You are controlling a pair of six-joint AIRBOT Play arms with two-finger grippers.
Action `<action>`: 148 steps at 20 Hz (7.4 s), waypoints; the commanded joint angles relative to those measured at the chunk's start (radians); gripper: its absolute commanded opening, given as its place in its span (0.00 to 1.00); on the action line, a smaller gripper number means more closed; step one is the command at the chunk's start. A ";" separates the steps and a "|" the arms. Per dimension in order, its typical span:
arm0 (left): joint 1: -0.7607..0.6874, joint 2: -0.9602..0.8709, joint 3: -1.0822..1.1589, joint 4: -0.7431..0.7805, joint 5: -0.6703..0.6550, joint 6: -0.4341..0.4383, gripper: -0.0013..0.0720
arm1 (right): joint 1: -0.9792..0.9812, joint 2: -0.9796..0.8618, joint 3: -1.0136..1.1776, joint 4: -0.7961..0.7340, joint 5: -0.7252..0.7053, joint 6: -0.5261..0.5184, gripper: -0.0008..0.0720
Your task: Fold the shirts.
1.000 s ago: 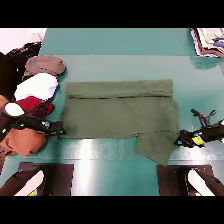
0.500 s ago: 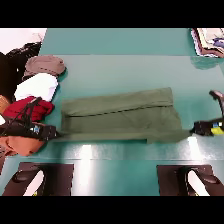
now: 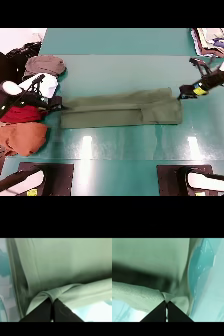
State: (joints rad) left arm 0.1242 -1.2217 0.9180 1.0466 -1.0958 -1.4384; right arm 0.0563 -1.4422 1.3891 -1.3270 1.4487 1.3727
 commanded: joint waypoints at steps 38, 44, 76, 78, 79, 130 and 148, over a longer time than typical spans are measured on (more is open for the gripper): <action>-0.256 -0.261 0.407 -0.151 0.084 -0.053 0.05 | -0.127 -0.533 0.294 0.524 0.106 -0.280 0.03; -0.401 -0.496 0.616 -0.183 0.087 -0.046 0.05 | -0.057 -0.390 0.443 0.525 0.193 -0.105 0.03; -0.205 -0.451 0.938 0.154 -0.249 -0.046 0.05 | 0.446 -0.307 0.593 0.734 -0.071 -0.172 0.03; -0.153 -0.400 0.938 0.154 -0.246 -0.046 0.05 | 0.543 -0.360 0.593 0.736 -0.115 -0.207 0.04; -0.132 -0.377 0.938 0.154 -0.246 -0.046 0.05 | 0.606 -0.396 0.593 0.750 -0.169 -0.238 0.04; -0.209 0.041 0.008 0.359 -0.236 -0.029 0.83 | 0.282 -0.060 -0.095 0.522 -0.371 -0.165 0.73; -0.212 0.040 0.365 0.120 -0.231 0.051 0.07 | 0.438 -0.748 0.528 0.747 -0.074 0.031 0.88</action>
State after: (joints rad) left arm -0.0872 -1.1816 1.2781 1.1782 -1.3369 -1.4002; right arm 0.4461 -2.0884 1.8095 -0.5835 1.3323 1.3441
